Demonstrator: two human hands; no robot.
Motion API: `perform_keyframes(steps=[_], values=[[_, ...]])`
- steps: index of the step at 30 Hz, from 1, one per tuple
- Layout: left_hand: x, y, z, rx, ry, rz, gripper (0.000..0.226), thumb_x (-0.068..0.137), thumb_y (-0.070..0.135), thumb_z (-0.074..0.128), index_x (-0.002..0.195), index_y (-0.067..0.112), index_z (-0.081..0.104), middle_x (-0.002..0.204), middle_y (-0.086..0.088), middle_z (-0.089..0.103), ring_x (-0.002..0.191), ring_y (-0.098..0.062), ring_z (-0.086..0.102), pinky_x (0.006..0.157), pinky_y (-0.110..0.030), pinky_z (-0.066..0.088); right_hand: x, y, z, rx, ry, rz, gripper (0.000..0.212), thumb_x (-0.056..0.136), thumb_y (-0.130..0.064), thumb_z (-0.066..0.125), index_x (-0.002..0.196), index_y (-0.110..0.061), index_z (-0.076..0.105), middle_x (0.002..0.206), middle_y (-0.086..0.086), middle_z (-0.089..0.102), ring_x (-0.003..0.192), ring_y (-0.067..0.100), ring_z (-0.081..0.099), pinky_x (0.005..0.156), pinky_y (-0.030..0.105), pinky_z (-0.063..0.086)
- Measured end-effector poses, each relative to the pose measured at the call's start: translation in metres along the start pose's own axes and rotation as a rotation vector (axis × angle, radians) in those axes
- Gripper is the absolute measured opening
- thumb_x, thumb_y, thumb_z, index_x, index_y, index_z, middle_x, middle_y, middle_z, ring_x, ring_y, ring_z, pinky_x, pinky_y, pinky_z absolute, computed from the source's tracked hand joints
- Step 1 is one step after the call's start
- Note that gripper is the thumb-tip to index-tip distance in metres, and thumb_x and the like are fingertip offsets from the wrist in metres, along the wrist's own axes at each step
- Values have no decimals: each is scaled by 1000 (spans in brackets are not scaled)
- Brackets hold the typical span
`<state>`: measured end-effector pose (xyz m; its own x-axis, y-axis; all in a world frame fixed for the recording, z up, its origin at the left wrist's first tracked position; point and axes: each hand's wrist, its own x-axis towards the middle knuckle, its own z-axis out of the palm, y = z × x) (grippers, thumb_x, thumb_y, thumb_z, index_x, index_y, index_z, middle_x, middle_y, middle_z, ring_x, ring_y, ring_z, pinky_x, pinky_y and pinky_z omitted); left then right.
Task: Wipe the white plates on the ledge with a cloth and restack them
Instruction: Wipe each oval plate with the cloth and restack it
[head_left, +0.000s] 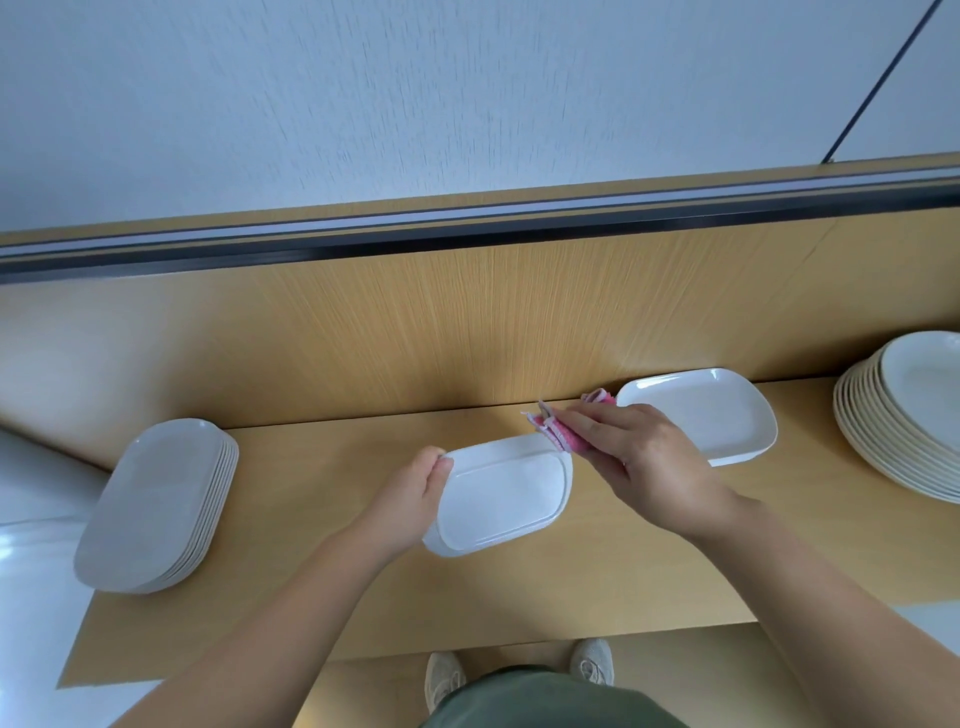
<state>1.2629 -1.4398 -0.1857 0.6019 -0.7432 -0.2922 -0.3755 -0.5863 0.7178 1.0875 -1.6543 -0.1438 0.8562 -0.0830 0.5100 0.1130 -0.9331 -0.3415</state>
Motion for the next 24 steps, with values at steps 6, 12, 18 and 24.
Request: perform_keyframes(steps=[6, 12, 18, 24], values=[[15, -21, -13, 101, -253, -142, 49, 92, 33, 55, 138, 20, 42, 132, -4, 54, 112, -22, 55, 78, -27, 43, 3, 6, 30, 49, -101, 35, 34, 100, -18, 53, 133, -16, 59, 116, -4, 68, 92, 20, 63, 71, 33, 50], [19, -17, -8, -42, -173, -95, 10, 87, 18, 62, 97, 20, 61, 86, 3, 62, 76, -16, 56, 63, -26, 43, 23, 4, 85, -41, -274, -3, 36, 97, -21, 51, 131, -21, 60, 121, -2, 64, 110, 23, 58, 84, 41, 49], [21, -23, -7, -94, -172, -129, 21, 87, 14, 64, 102, 27, 60, 95, 6, 65, 85, -13, 61, 63, -22, 45, 4, 4, 111, 32, -531, 89, 40, 94, -29, 51, 132, -20, 56, 138, 6, 51, 127, 32, 41, 105, 47, 36], [25, -26, -6, -95, -188, -163, 23, 87, 16, 65, 107, 27, 58, 96, 6, 64, 86, -12, 61, 65, -22, 47, 17, 1, 132, 141, -454, 397, 40, 92, -47, 43, 107, -19, 67, 107, -4, 63, 94, 27, 52, 81, 40, 48]])
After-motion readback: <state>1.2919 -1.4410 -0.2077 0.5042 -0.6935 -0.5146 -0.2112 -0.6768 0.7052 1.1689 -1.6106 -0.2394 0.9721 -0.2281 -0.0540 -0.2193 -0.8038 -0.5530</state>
